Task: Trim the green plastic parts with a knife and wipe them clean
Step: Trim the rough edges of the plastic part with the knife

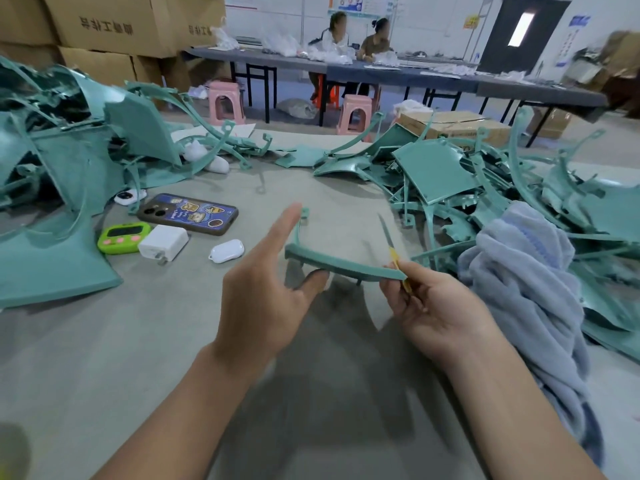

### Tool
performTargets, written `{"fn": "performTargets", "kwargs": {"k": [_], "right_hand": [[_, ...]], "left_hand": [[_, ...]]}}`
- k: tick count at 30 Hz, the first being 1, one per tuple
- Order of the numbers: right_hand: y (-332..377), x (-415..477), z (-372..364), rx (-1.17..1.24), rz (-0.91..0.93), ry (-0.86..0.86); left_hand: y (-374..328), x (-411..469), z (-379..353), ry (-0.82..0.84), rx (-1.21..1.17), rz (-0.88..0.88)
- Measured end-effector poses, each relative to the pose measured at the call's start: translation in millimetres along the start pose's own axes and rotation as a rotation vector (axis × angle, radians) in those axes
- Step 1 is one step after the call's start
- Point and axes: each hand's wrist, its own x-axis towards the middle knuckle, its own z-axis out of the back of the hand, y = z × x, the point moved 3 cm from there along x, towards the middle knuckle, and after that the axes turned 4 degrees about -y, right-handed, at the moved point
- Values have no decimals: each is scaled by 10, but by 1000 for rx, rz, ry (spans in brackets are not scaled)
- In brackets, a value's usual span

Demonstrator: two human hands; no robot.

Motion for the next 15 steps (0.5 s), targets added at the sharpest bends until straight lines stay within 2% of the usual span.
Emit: {"fn": "performTargets", "kwargs": {"k": [2, 3, 5, 7, 10, 12, 15], "right_hand": [[9, -19, -6, 91, -96, 75], [6, -26, -11, 127, -132, 102], [0, -28, -2, 155, -161, 123], [2, -10, 17, 61, -106, 90], [49, 66, 110, -297, 249, -159], [105, 45, 144, -435, 535, -268], [75, -113, 34, -575, 841, -105]], "left_hand": [[64, 8, -32, 82, -154, 145], [91, 7, -49, 101, -188, 156], [91, -9, -61, 78, -198, 115], [39, -51, -54, 12, -179, 28], [-63, -100, -54, -74, 53, -165], [-67, -83, -69, -99, 194, -174], [-24, -40, -88, -104, 299, -49]]}}
